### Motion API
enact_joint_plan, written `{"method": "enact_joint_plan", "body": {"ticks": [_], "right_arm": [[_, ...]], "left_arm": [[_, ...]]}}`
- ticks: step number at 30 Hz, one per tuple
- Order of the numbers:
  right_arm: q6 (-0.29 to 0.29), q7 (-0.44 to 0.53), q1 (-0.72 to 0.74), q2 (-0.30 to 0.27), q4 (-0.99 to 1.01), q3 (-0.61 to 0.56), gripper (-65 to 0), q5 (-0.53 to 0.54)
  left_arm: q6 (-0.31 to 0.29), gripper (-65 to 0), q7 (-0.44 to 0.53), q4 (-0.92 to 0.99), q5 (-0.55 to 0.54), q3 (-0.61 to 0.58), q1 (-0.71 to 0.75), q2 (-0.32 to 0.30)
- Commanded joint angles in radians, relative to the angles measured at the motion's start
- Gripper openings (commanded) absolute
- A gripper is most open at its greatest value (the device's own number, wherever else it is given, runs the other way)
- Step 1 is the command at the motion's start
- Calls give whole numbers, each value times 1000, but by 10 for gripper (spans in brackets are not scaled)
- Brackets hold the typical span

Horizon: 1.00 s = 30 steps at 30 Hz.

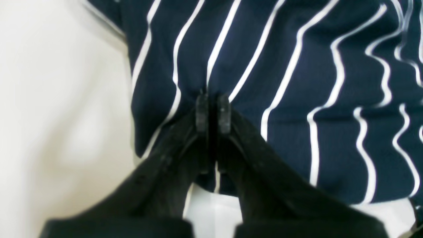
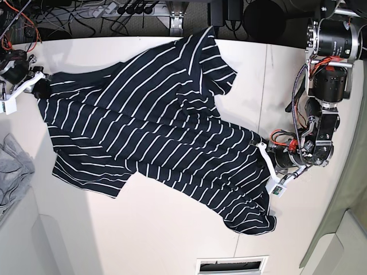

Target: Layout the t-shirt on the table in an organized manner, then fold the t-shirt properly

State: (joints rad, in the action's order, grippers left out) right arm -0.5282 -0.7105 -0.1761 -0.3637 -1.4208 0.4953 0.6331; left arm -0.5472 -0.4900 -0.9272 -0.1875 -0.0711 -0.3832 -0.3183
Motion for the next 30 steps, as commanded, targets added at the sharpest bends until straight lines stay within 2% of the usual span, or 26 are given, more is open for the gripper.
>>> {"method": "enact_joint_plan", "body": {"ticks": [1, 4, 5, 7, 8, 9, 11, 13, 15, 16, 19, 22, 25, 30], "right_arm": [[-4, 21, 18, -21, -15, 6, -650, 9], [-3, 3, 39, -20, -15, 6, -650, 7], [-3, -5, 44, -21, -15, 6, -606, 12], [-2, -6, 48, -21, -15, 6, -429, 17], [-2, -12, 48, -21, -15, 6, -369, 27], [-3, -29, 48, -21, -15, 6, -337, 41], [-3, -78, 47, -21, -15, 7, -333, 68], [-4, -126, 39, -21, -16, 10, -333, 91], [-4, -140, 14, -21, -23, 22, -333, 102], [-4, -140, -4, -21, -29, 33, -333, 105], [-27, -140, -69, -21, -38, 69, -333, 125], [-38, -137, -140, -20, -38, 79, -333, 143], [-38, -93, -186, -9, -38, 78, -333, 142], [-38, -50, -164, 48, -37, 77, -333, 132]], "left_arm": [[0, -650, 14, -14, -16, 4, -30, -14], [-16, -650, 6, -14, -64, 4, -30, -12], [-34, -650, -1, -14, -82, 4, -30, -11], [-53, -650, -8, -14, -104, 4, -30, -9], [-52, -650, -8, -14, -114, 4, -30, -10], [-52, -650, -10, -14, -124, 4, -30, -10], [-52, -635, -32, -14, -145, 4, -32, -18], [-57, -549, -76, -24, -178, 4, -33, -35], [-110, -477, -129, -50, -261, 4, -32, -55], [-139, -464, -157, -67, -309, 4, -32, -68], [-151, -463, -217, -121, -416, 4, -32, -99], [-151, -463, -233, -166, -466, 4, -32, -116], [-151, -463, -237, -180, -471, 4, -30, -115], [-151, -463, -236, -180, -485, 4, -11, -113]]}}
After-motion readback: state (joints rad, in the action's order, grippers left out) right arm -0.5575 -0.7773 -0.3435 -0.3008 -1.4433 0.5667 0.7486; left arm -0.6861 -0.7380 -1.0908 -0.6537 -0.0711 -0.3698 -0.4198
